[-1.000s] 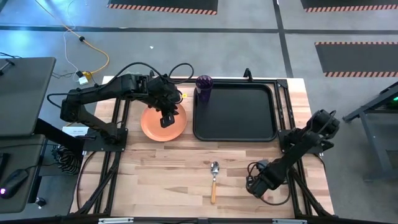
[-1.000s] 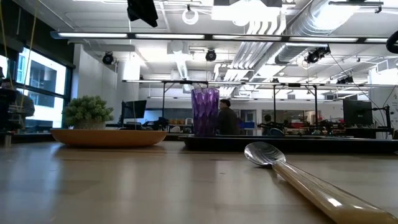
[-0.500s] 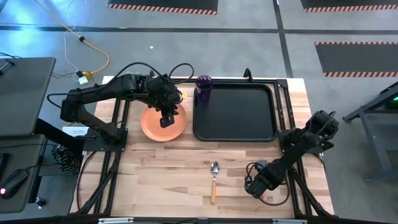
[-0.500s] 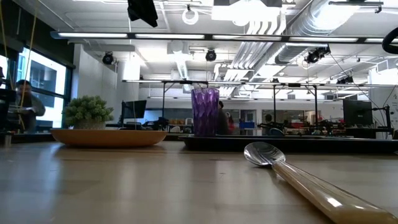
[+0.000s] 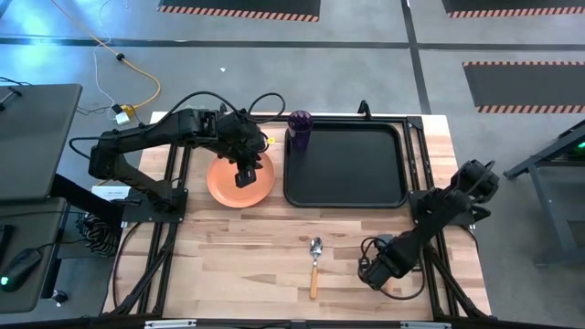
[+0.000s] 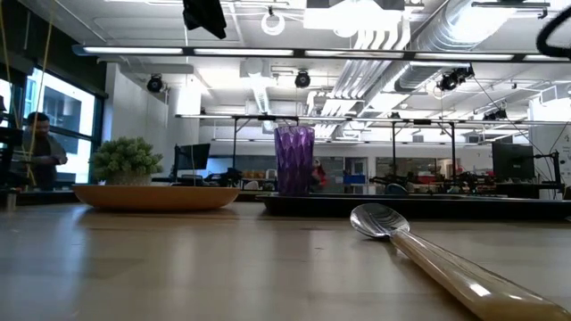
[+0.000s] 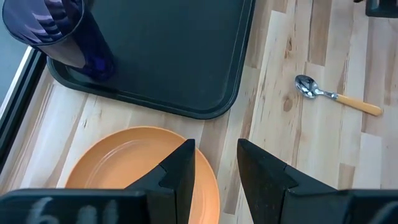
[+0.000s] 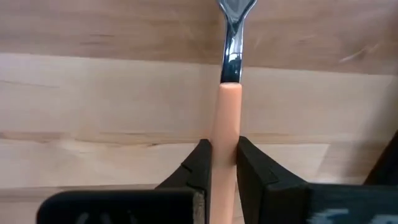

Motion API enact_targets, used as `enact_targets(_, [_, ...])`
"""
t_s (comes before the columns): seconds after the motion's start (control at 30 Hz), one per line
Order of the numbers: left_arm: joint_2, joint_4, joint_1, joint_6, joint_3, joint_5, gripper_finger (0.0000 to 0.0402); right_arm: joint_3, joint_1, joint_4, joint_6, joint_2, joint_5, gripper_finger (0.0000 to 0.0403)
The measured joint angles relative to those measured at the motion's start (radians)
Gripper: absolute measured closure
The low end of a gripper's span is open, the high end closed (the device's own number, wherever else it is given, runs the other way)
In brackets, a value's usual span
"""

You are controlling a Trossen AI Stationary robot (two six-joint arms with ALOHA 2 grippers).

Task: Pick and place plate/cup/fork/spoon on tray
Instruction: Put the orange fork to the left side of the black serving tray

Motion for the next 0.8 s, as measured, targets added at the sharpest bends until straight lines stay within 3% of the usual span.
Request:
enact_targets(0.43, [0.000, 0.000, 0.000, 0.000, 0.000, 0.000, 0.0291, 0.259, -0.091, -0.330, -0.059, -0.005, 0.179, 0.0375])
enact_targets(0.8, [0.000, 0.000, 0.000, 0.000, 0.000, 0.000, 0.0291, 0.304, -0.239, -0.539, -0.223, -0.094, 0.286, 0.0375])
